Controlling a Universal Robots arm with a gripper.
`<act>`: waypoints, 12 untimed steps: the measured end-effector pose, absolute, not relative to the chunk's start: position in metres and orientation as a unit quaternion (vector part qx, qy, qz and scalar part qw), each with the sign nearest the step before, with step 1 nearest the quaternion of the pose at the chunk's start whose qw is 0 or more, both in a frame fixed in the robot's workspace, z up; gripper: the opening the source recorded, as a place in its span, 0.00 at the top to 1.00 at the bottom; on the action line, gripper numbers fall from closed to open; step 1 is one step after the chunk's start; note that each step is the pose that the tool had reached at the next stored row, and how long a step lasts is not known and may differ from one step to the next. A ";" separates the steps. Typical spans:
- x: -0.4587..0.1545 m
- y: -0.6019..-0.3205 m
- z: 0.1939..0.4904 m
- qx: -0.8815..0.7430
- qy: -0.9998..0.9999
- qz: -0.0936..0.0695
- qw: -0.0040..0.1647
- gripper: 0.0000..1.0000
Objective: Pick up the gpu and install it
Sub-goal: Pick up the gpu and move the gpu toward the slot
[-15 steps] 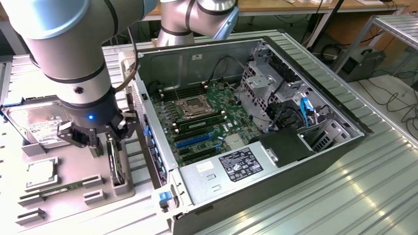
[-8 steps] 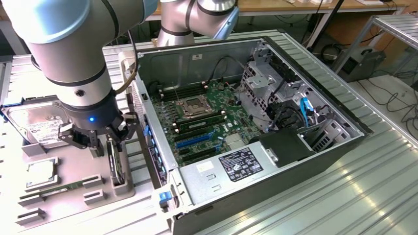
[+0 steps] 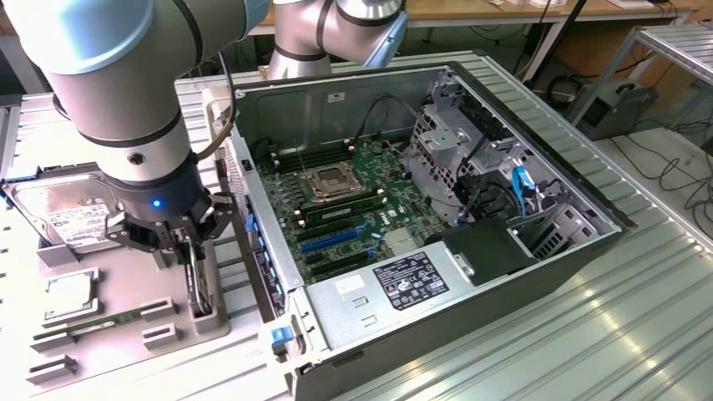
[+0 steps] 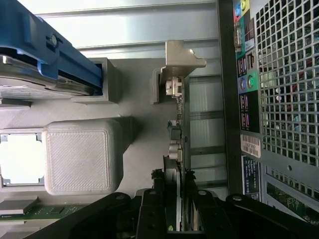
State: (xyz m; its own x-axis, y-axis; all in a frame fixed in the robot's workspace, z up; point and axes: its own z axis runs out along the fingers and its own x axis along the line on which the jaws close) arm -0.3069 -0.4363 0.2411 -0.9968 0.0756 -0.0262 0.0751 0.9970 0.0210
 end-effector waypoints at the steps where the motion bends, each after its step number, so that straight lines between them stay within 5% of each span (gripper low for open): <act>1: -0.307 -0.436 0.241 0.038 0.999 0.010 0.013 0.74; 12: -0.307 -0.436 0.241 0.038 0.999 0.010 0.013 0.74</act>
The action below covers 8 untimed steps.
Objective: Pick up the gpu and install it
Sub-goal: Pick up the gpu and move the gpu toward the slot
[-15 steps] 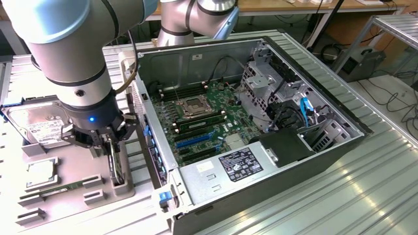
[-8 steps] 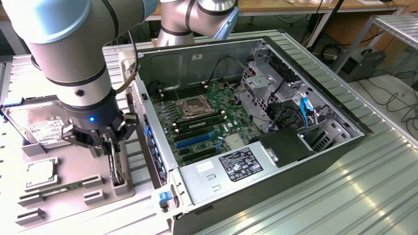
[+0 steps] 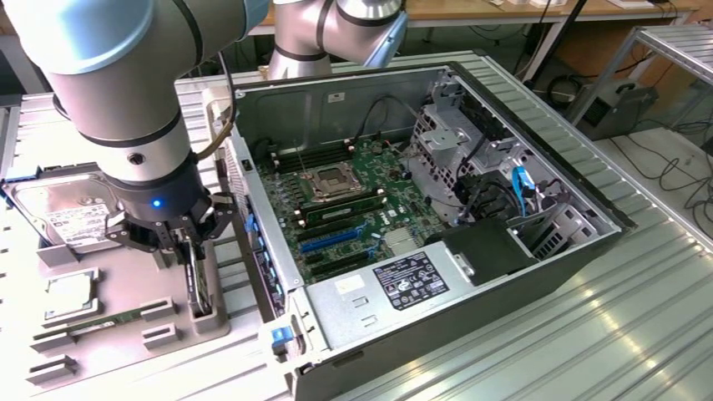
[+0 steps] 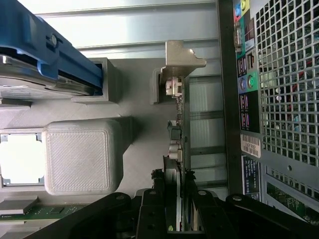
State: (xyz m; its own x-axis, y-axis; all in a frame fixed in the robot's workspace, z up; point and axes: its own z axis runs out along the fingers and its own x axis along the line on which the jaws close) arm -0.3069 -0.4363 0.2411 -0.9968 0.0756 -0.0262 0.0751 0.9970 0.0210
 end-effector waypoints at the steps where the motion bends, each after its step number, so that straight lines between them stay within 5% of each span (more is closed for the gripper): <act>1: -0.307 -0.436 0.241 0.038 0.999 0.010 0.014 0.74; 8: -0.307 -0.436 0.243 0.038 0.999 0.010 0.014 0.74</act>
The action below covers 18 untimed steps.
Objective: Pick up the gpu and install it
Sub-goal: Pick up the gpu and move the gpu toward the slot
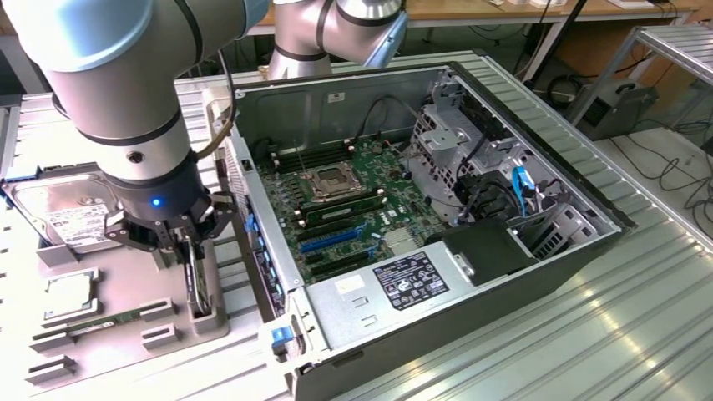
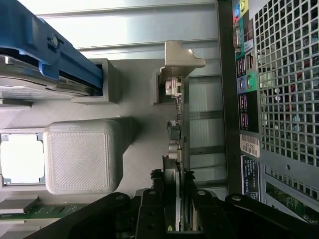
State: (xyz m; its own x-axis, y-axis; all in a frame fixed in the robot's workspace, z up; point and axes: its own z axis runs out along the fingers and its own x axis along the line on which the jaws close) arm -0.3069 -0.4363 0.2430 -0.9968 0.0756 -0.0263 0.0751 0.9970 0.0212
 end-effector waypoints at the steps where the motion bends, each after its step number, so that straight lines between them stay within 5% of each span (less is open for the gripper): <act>1: -0.307 -0.436 0.243 0.038 0.999 0.010 0.014 0.74; 18: -0.307 -0.436 0.249 0.038 0.999 0.010 0.014 0.74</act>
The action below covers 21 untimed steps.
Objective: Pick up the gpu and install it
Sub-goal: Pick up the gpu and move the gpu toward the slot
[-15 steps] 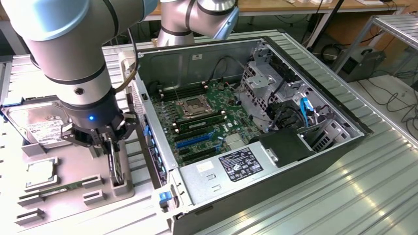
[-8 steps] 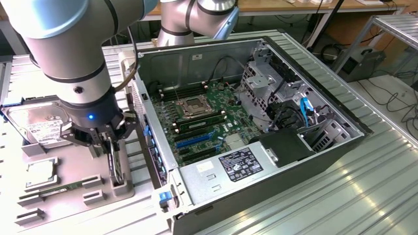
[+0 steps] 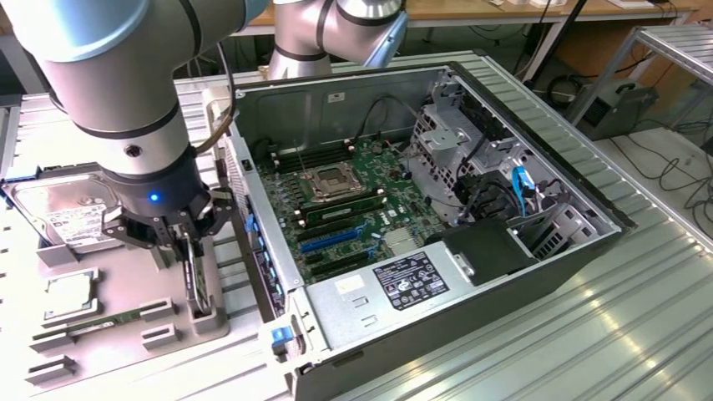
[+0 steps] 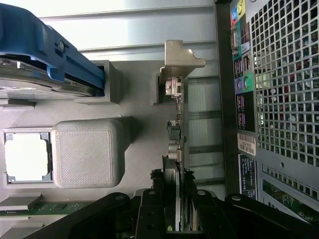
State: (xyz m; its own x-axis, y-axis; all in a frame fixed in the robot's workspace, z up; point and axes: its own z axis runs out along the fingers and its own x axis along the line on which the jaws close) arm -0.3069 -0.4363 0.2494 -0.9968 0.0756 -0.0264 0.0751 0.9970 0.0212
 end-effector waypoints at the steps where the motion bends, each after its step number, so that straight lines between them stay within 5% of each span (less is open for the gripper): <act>1: -0.307 -0.436 0.250 0.038 0.999 0.010 0.014 0.74; 21: -0.307 -0.436 0.254 0.038 0.999 0.010 0.014 0.74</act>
State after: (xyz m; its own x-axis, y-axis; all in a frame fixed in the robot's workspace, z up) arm -0.3069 -0.4363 0.2543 -0.9968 0.0757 -0.0262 0.0751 0.9970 0.0211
